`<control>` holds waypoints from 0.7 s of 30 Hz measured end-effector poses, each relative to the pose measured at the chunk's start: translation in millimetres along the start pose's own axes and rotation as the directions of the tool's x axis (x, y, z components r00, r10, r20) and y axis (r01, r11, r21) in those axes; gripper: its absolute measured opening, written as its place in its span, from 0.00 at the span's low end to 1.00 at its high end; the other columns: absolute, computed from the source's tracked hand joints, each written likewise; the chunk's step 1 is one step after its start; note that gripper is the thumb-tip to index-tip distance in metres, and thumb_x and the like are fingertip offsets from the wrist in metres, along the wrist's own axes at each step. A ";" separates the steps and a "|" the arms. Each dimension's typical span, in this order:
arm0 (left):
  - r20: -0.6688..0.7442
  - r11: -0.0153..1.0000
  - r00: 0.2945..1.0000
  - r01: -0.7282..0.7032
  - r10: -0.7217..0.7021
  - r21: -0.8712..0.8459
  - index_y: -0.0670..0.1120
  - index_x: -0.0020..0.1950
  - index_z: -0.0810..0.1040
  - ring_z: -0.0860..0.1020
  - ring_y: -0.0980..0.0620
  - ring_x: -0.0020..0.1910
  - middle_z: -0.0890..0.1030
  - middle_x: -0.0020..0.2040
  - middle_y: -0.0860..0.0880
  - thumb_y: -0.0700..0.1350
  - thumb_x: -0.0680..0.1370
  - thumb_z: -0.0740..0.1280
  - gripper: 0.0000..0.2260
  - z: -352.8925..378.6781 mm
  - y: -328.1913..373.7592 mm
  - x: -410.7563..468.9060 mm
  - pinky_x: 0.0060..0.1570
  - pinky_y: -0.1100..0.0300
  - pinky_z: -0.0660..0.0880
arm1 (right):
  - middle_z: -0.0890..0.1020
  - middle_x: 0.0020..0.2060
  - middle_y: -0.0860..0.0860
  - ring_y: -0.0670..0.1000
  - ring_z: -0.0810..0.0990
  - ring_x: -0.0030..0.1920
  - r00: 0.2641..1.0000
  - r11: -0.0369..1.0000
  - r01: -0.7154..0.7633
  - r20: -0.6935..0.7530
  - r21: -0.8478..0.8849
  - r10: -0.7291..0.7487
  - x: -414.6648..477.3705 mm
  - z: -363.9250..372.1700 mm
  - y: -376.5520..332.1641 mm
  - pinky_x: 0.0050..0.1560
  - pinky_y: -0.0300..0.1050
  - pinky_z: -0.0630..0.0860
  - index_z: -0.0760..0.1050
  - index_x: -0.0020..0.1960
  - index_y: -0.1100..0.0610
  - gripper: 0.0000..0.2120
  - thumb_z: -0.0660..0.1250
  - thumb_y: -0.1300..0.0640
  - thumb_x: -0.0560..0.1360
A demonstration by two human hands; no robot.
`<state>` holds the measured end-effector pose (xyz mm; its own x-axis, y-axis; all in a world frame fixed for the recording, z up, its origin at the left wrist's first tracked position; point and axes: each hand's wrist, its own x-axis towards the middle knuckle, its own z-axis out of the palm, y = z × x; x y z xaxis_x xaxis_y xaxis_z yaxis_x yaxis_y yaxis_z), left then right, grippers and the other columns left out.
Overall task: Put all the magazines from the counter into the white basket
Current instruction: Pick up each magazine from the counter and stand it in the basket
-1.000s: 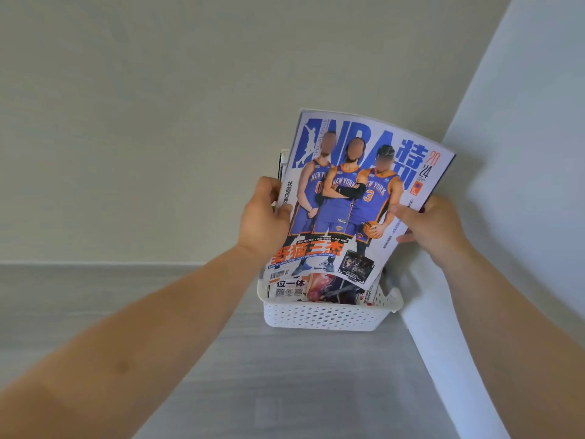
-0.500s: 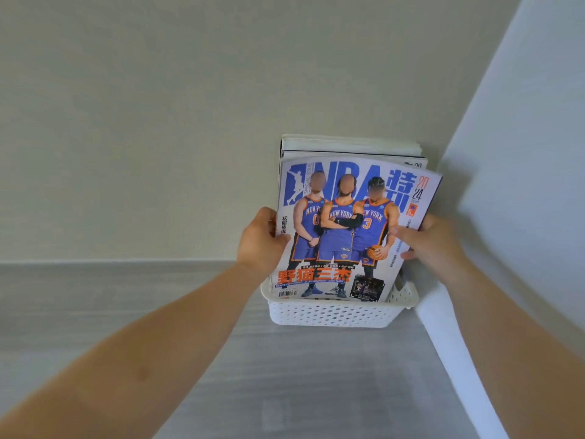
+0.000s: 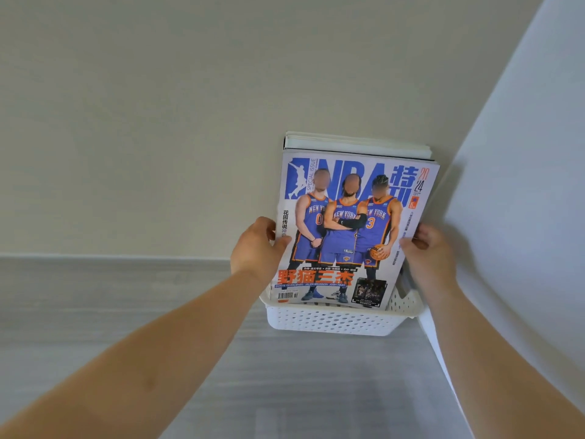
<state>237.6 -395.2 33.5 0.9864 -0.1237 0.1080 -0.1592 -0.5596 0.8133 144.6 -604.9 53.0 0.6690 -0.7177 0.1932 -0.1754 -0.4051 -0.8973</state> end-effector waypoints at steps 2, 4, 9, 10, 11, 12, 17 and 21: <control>0.017 1.000 1.000 0.011 -0.011 0.019 0.44 0.53 0.72 0.73 0.49 0.45 0.75 0.47 0.50 0.48 0.74 0.65 0.12 -2.1 -0.4 -1.3 0.42 0.59 0.66 | 0.80 0.53 0.56 0.50 0.76 0.47 1.000 1.000 -0.006 0.030 -0.013 0.006 -2.3 -1.1 1.2 0.48 0.43 0.69 0.74 0.57 0.59 0.13 0.60 0.66 0.73; 0.031 0.999 0.999 0.031 -0.032 0.024 0.44 0.55 0.73 0.74 0.49 0.48 0.77 0.52 0.49 0.48 0.74 0.65 0.13 -7.5 -1.3 -4.7 0.44 0.60 0.66 | 0.80 0.54 0.57 0.51 0.76 0.48 1.000 0.999 -0.009 0.022 -0.039 0.010 -6.7 -2.2 -1.2 0.49 0.43 0.69 0.74 0.57 0.59 0.14 0.60 0.66 0.73; 0.046 0.998 0.998 0.054 -0.053 -0.023 0.46 0.52 0.75 0.72 0.54 0.46 0.77 0.48 0.52 0.46 0.74 0.64 0.09 -43.3 -13.7 -39.2 0.45 0.61 0.67 | 0.80 0.51 0.57 0.53 0.74 0.45 0.999 0.993 0.006 -0.032 -0.119 -0.010 -37.8 -4.5 -16.8 0.45 0.42 0.66 0.75 0.54 0.59 0.14 0.59 0.67 0.71; 0.047 0.998 0.997 0.056 -0.054 -0.037 0.46 0.50 0.76 0.72 0.54 0.45 0.77 0.45 0.52 0.45 0.74 0.64 0.07 -53.9 -18.7 -51.0 0.45 0.62 0.67 | 0.79 0.53 0.58 0.54 0.75 0.46 1.000 0.991 0.012 -0.014 -0.130 -0.014 -48.7 -5.3 -20.0 0.46 0.43 0.66 0.74 0.56 0.59 0.14 0.59 0.66 0.71; 0.048 0.997 0.998 0.052 -0.050 -0.054 0.46 0.48 0.76 0.73 0.53 0.45 0.76 0.43 0.52 0.44 0.74 0.64 0.05 -65.3 -24.8 -63.4 0.45 0.63 0.67 | 0.78 0.56 0.59 0.55 0.75 0.49 1.000 0.991 0.021 0.002 -0.133 -0.021 -60.9 -5.2 -24.0 0.47 0.43 0.66 0.72 0.57 0.60 0.15 0.60 0.66 0.72; 0.051 0.996 0.998 0.042 -0.038 -0.073 0.45 0.46 0.77 0.75 0.52 0.45 0.77 0.42 0.52 0.42 0.74 0.64 0.04 -77.2 -32.6 -76.1 0.45 0.65 0.67 | 0.77 0.57 0.60 0.57 0.76 0.52 0.999 0.990 0.041 0.021 -0.134 -0.038 -74.3 -4.0 -28.3 0.47 0.42 0.65 0.72 0.58 0.61 0.15 0.60 0.67 0.72; 0.051 0.997 0.999 0.020 -0.016 -0.073 0.50 0.37 0.75 0.73 0.62 0.34 0.75 0.33 0.57 0.38 0.73 0.65 0.08 -151.6 -87.6 -140.8 0.33 0.80 0.66 | 0.78 0.55 0.62 0.59 0.75 0.56 0.977 0.986 0.118 0.190 -0.115 -0.095 -152.9 22.5 -55.9 0.50 0.45 0.66 0.73 0.56 0.64 0.13 0.61 0.68 0.72; -0.002 0.991 0.991 0.132 -0.132 -0.015 0.58 0.30 0.69 0.75 0.68 0.31 0.75 0.32 0.60 0.38 0.73 0.66 0.17 -225.7 -157.0 -190.4 0.33 0.78 0.66 | 0.78 0.53 0.62 0.60 0.76 0.54 0.941 0.981 0.139 0.326 -0.136 -0.088 -229.7 69.6 -68.8 0.52 0.46 0.67 0.74 0.55 0.64 0.13 0.62 0.69 0.71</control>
<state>83.8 -98.8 14.3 0.9989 -0.0474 0.0008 -0.0272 -0.5583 0.8292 53.2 -372.7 42.8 0.8804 -0.4555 0.1319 -0.1771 -0.5738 -0.7996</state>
